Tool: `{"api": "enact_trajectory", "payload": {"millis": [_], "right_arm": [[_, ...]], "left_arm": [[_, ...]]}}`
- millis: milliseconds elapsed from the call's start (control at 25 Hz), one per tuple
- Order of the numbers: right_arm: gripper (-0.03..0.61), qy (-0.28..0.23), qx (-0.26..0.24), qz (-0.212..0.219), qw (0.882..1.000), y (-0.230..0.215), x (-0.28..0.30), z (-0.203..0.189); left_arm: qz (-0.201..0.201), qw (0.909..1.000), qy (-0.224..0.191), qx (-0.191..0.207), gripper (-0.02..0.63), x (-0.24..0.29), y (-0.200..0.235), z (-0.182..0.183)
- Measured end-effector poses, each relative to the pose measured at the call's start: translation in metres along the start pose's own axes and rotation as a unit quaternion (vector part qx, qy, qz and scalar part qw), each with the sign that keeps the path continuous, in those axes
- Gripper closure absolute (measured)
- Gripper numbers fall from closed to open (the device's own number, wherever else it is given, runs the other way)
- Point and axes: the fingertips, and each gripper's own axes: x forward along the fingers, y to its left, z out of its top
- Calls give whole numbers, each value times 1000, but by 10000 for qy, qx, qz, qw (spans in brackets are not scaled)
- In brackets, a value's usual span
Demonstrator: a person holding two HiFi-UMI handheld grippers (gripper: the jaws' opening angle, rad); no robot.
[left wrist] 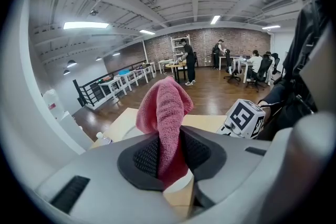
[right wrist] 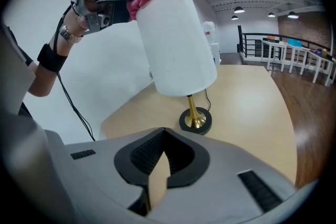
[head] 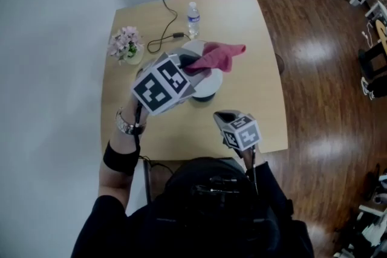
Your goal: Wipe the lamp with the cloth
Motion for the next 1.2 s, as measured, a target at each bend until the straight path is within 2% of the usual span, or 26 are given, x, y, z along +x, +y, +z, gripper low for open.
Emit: {"api": "enact_trajectory", "payload": {"millis": [320,440,680,960,1200], "right_arm": [[574,81,-141,81,9998,27,23,-1],[574,106,-184,95,9997,29,26,1],[574,149,-141,149,9997,30,33,5],[574,108,15,98,9999,16,24,11],[574,36,245,26,9997,7,27,6]], "left_arm": [[316,9994,-83,-127,520,-33,16,-33],[456,9984,-123,-298,520,-38,28,-43],[557,9964,-235,-595,520,-33,59,-45],[522,9974,-80,-485,520,-15,88,-23],[286,9993,107,-212,520,9,91,-13]]}}
